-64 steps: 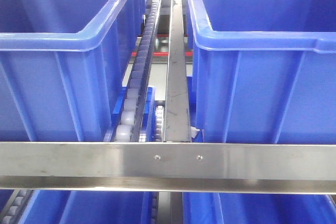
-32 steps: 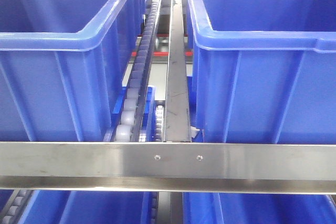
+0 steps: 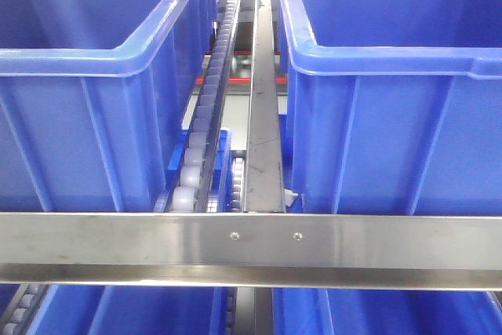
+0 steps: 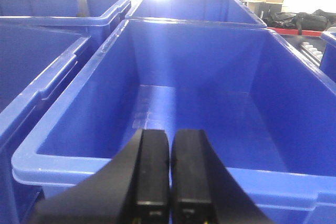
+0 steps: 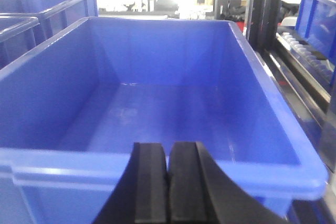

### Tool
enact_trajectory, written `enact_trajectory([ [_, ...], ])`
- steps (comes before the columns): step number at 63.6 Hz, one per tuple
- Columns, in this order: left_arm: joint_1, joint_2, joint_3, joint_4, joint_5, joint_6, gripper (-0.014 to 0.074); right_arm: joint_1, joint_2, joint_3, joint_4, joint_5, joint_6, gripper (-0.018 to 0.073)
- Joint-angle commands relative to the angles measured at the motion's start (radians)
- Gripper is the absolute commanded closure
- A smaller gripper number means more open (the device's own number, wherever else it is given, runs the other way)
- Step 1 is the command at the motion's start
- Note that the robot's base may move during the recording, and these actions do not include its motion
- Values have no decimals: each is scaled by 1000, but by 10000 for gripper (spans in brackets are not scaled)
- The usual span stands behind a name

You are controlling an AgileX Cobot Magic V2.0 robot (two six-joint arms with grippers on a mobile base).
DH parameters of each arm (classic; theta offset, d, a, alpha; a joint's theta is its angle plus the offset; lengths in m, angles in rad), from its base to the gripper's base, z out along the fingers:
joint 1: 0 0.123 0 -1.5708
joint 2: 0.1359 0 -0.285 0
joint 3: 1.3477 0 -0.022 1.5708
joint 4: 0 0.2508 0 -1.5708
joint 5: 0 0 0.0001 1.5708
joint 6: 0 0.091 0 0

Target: Pick and sort blue part to right shelf

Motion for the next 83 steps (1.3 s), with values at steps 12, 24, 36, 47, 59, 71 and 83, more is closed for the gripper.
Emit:
enact_trajectory([
  [12,3,6,-28,-7,-80,-7,472,-58,-146,46,-1,-35,-4,529],
  [24,3,6,-28,-7,-80,-7,472,-58,-145,47,-1,-53,-4,529],
  [36,3,6,-28,-7,-80,-7,472,-58,-145,46,-1,-66,-4,529],
  [47,3,6,-28,-7,-80,-7,472,-58,-145,46,-1,-65,-4,529],
  [59,3,6,-28,-7,-80,-7,472,-58,-145,46,-1,-65,-4,529],
  [71,3,6,-17,-7,-81,-7,472,-58,-145,46,-1,-65,-4,529],
  [83,-5,-60,19,119,-73,-7,472,-58,-145,46,-1,-65,-4,529],
])
